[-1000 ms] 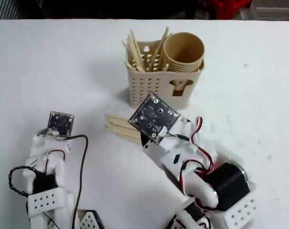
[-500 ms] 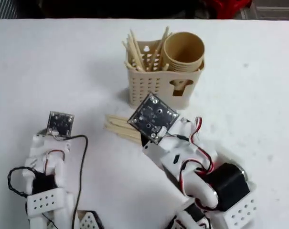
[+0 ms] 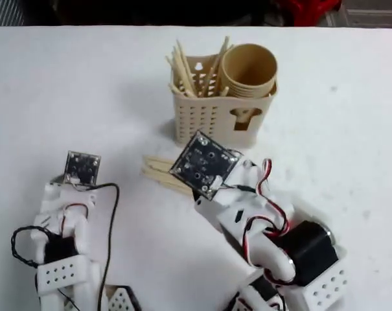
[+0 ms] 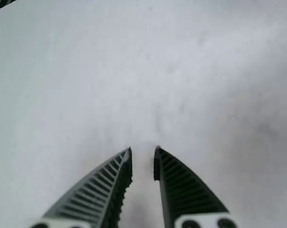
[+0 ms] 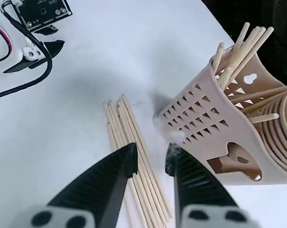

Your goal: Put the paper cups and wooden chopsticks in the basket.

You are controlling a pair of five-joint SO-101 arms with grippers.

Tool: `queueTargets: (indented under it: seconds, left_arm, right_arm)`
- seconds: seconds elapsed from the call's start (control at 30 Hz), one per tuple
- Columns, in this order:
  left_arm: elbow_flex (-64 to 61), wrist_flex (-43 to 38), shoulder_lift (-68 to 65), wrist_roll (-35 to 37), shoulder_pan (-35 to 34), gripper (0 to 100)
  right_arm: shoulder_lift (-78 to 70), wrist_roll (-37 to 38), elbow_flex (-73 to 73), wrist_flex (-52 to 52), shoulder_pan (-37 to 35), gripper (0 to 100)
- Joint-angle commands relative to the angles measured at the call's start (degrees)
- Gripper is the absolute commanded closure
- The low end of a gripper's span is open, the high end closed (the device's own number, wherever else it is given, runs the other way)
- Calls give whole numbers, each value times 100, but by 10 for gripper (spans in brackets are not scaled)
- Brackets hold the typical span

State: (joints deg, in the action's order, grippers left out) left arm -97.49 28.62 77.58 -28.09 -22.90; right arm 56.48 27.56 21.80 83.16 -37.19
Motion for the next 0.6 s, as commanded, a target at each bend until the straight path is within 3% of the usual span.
queueTargets:
  seconds: [0.0, 0.3, 0.57]
  left_arm:
    - [35, -132, 75, 35, 84, 906]
    - [35, -132, 75, 35, 84, 906]
    - [35, -123, 75, 35, 84, 906]
  right_arm:
    - [-4, 26, 105, 57, 127, 894]
    - [-1604, 1134, 1336, -1112, 84, 894]
    - [-2642, 1196, 1793, -1710, -699, 894]
